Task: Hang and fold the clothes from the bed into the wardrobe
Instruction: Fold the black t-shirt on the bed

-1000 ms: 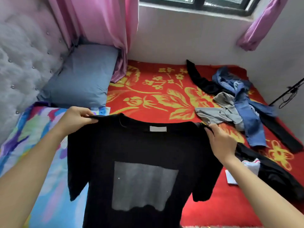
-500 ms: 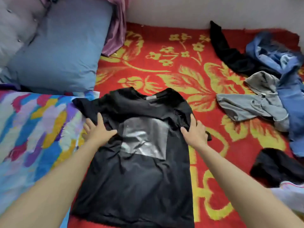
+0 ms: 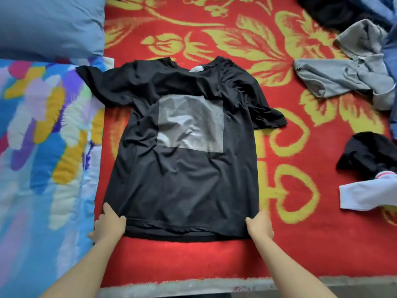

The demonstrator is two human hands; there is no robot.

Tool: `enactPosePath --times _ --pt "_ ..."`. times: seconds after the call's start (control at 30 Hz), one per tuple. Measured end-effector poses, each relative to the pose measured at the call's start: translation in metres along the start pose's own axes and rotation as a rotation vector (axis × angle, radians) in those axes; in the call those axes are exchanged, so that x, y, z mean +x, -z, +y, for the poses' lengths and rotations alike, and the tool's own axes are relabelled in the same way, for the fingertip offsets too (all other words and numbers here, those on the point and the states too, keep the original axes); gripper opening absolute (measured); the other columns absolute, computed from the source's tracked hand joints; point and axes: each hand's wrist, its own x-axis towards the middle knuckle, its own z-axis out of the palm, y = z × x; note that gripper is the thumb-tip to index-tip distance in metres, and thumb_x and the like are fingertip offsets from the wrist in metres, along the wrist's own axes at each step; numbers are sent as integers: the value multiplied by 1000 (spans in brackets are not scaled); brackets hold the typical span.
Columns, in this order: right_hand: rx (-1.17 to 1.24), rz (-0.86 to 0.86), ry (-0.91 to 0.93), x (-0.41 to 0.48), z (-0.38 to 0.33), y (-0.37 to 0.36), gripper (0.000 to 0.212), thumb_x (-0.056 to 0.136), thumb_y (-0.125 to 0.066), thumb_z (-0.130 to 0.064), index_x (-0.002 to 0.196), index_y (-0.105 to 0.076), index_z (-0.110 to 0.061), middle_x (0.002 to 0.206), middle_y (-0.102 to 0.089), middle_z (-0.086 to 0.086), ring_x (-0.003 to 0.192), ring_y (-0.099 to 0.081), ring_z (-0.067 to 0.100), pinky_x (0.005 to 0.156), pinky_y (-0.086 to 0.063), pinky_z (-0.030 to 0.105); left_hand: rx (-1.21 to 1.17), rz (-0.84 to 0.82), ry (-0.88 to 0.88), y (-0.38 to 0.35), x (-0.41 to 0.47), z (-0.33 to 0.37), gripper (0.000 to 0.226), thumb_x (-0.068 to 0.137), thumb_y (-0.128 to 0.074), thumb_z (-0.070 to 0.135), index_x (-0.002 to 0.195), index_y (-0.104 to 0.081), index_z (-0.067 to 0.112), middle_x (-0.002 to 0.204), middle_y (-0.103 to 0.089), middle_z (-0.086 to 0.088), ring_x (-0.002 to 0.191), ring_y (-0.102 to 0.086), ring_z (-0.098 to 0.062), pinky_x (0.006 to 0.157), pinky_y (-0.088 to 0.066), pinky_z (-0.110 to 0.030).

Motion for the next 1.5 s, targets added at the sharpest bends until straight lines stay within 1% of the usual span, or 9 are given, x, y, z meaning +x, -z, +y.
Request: enactPosePath --times 0.23,0.33,0.43,0.53,0.67,0.83,1.03,1.3,1.5 --pt "224 74 -27 -6 21 14 14 87 -58 -18 98 -63 -11 104 -65 17 98 -57 35 82 -39 36 -19 53 -52 7 10 -22 14 91 -54 21 94 -65 12 123 -48 -22 117 -39 -38 95 -36 -45" --pt "388 143 -5 -6 35 24 14 87 -58 -10 97 -62 -2 96 -64 16 89 -57 34 72 -42 33 -331 26 -192 8 8 -35 18 84 -61 7 67 -56 6 83 -60 -18 89 -57 -36 76 -43 -37" --pt "486 92 -1 -14 42 28 9 89 -56 -6 96 -57 -1 85 -57 13 72 -56 31 54 -50 34 -528 -64 -215 13 3 -50 20 81 -62 -3 63 -54 1 56 -51 -9 55 -51 -23 50 -36 -26" --pt "577 48 8 -18 42 28 4 90 -55 -2 90 -51 -2 75 -51 9 57 -48 22 33 -42 21 -622 -64 -230 15 1 -52 16 78 -65 -5 65 -57 -2 59 -49 -9 54 -39 -18 50 -31 -29" --pt "648 40 -2 -19 39 27 5 91 -54 -2 94 -50 -1 73 -52 11 45 -43 19 29 -34 14 -856 -105 -168 17 -1 -51 18 81 -69 2 67 -58 6 65 -51 -8 58 -43 -16 55 -36 -25" --pt "738 91 -3 -23 45 32 10 89 -58 -5 98 -53 -2 76 -54 12 42 -42 18 29 -31 14 -1128 82 77 23 -10 -56 29 86 -64 11 60 -51 9 63 -49 -5 50 -42 -15 47 -38 -20" --pt "548 244 6 -28 78 26 11 86 -59 -6 95 -60 2 79 -57 12 72 -50 28 65 -41 36 -658 265 162 9 -36 -88 28 84 -57 8 59 -48 -1 67 -50 -20 71 -44 -34 73 -41 -41" --pt "-23 -113 -205 -34 142 -14 11 81 -56 -6 72 -50 -7 82 -56 14 85 -53 29 86 -44 39 -229 105 256 -23 -50 -137 31 90 -49 13 97 -61 -15 106 -57 -34 97 -54 -46 80 -43 -44" --pt "-87 -44 -94 -30 65 13 42 89 -51 -24 128 -47 -11 131 -49 14 123 -43 34 97 -35 41 -160 296 17 -11 -53 -62 27 91 -50 26 97 -65 4 131 -41 -23 119 -35 -39 97 -29 -50"
